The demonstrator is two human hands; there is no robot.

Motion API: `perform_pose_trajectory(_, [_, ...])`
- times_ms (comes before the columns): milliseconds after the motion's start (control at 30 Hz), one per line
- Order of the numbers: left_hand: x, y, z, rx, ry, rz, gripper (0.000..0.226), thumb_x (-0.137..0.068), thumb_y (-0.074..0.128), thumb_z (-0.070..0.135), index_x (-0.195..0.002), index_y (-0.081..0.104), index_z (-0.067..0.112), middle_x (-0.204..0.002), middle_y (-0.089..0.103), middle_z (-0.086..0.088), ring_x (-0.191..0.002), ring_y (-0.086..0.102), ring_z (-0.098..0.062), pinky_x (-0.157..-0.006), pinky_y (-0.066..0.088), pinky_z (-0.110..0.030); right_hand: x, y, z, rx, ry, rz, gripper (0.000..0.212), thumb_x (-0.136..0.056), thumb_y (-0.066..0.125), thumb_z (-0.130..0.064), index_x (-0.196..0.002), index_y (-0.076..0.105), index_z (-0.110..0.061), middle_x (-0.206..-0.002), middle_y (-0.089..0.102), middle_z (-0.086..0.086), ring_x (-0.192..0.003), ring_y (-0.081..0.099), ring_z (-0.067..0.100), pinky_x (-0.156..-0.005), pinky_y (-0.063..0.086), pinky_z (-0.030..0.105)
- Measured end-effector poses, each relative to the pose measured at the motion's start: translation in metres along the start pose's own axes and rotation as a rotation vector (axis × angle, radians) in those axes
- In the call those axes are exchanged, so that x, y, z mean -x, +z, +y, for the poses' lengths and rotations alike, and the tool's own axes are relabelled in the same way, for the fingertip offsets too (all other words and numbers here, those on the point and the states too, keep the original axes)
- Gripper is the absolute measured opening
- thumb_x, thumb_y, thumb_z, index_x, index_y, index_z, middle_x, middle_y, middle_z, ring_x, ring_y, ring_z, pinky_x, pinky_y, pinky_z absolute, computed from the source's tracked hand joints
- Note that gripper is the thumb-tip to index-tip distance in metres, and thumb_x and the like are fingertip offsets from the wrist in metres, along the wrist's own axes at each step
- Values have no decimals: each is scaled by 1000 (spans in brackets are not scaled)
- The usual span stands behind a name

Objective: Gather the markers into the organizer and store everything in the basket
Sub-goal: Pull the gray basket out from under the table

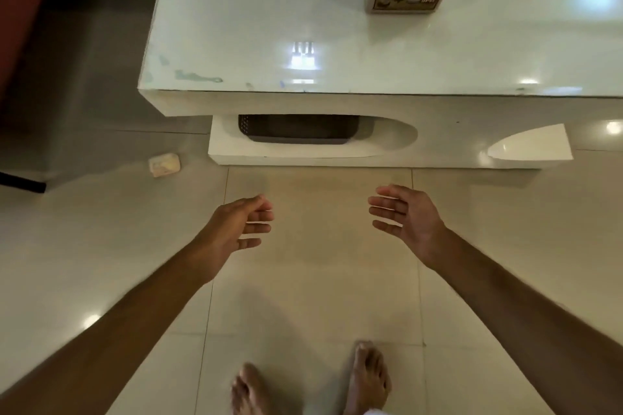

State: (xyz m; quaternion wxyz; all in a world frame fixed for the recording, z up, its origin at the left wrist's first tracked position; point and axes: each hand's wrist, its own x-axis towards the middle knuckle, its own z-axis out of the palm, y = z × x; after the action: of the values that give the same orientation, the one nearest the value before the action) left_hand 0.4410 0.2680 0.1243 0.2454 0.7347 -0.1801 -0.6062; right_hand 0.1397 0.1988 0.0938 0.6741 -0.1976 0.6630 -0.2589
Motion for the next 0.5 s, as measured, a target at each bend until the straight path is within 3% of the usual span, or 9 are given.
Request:
perform_pose_trajectory(167, [-111, 7, -41, 322, 103, 90, 27, -103, 58, 36, -109, 74, 16, -113, 76, -6, -109, 70, -23, -88, 53, -37, -110, 10, 27, -250, -86, 23, 45, -107, 46, -34, -137, 60, -4, -133, 68, 17, -122, 65, 34, -106, 51, 47])
perform_pose_trajectory(300, [-183, 1, -45, 478, 297, 228, 26, -99, 62, 40, -107, 70, 16, -110, 72, -8, -102, 68, -19, -99, 51, -34, -175, 19, 25, -400, -136, -24, 63, -102, 53, -47, -149, 51, -4, -146, 59, 14, -137, 54, 33, -123, 36, 47])
perform_pose_trajectory(400, [-229, -6, -35, 410, 443, 369, 46, -92, 63, 53, -125, 66, 21, -128, 68, -4, -120, 62, -18, -113, 44, -37, -212, 25, 20, -462, -197, -92, 74, -100, 53, -54, -154, 44, -4, -156, 50, 15, -149, 42, 31, -127, 28, 44])
perform_pose_trajectory(500, [-268, -12, -18, 465, 510, 325, 55, -98, 54, 56, -142, 56, 23, -135, 60, 0, -136, 52, -20, -117, 37, -37, -252, 32, 12, -558, -287, -121, 72, -104, 45, -51, -158, 39, -3, -162, 42, 16, -155, 32, 31, -130, 21, 42])
